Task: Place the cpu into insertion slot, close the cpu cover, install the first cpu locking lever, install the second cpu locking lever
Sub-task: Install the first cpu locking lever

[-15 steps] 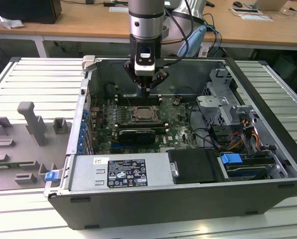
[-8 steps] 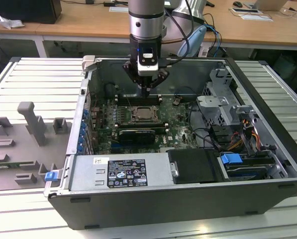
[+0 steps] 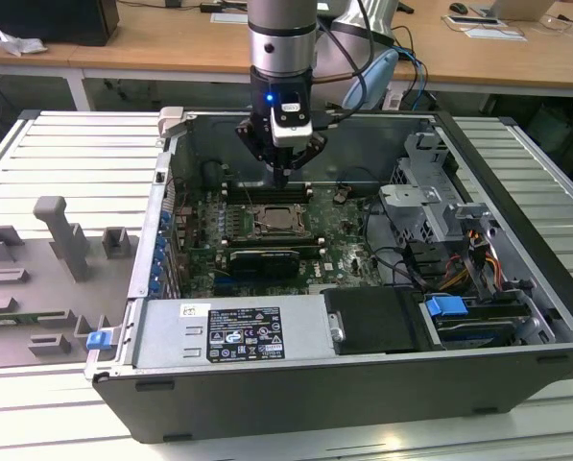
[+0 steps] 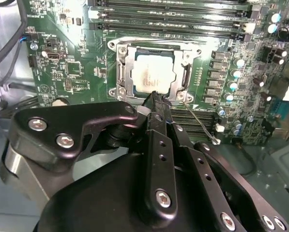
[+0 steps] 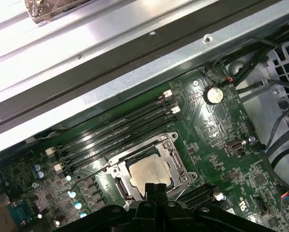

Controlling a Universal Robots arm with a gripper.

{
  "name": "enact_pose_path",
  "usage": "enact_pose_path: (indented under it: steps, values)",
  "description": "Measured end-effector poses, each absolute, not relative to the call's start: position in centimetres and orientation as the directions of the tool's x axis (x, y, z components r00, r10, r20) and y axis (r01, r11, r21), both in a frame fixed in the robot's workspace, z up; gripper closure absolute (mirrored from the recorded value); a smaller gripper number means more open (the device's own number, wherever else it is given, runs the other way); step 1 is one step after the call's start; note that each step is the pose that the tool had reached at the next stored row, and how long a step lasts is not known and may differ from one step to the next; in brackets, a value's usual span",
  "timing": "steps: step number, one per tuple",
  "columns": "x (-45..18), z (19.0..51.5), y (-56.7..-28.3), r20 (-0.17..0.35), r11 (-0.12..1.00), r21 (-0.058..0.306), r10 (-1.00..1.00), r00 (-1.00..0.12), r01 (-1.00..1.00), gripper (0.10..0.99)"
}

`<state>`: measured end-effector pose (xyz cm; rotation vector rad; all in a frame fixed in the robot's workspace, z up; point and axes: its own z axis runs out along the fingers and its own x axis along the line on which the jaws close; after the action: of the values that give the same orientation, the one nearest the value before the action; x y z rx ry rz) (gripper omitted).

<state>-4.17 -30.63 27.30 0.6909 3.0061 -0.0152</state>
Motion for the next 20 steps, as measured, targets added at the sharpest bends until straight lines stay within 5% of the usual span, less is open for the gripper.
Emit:
enact_pose_path:
  steps: [20]
  values:
    - [-4.17,27.22,-30.64,-0.058,0.988,0.003,0.151,-0.987,0.151,0.980]
